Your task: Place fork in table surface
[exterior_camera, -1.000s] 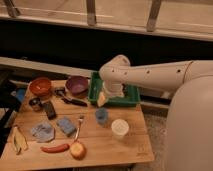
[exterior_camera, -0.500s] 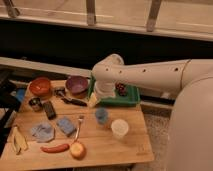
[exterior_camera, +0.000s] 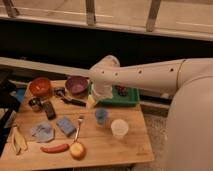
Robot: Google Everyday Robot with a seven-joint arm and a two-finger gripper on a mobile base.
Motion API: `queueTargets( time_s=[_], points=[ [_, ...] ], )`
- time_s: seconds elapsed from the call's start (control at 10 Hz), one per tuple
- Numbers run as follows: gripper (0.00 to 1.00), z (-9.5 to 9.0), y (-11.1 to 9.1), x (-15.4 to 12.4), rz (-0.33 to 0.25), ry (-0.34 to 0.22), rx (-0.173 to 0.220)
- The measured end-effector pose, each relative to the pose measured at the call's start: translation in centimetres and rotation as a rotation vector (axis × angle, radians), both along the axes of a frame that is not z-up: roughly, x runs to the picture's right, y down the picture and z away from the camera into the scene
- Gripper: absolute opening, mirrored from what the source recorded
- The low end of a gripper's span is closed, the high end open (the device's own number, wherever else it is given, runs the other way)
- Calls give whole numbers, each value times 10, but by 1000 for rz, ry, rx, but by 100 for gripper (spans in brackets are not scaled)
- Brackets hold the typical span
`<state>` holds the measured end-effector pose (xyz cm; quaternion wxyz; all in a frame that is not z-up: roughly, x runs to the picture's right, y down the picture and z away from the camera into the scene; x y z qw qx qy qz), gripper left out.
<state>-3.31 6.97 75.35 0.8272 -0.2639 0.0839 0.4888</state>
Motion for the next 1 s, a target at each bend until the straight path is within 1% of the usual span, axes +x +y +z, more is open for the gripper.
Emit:
queueTargets(
  time_s=[0.2, 0.5, 0.6, 0.9, 1.0],
  points=[
    [80, -1, 13, -38, -66, -42, 3],
    [80, 6, 32, -81, -133, -91, -10],
    [80, 10, 37, -90, -132, -93, -17],
    [80, 24, 53, -112, -102, -70, -52],
    [80, 27, 55, -115, -100, -58, -61]
  ],
)
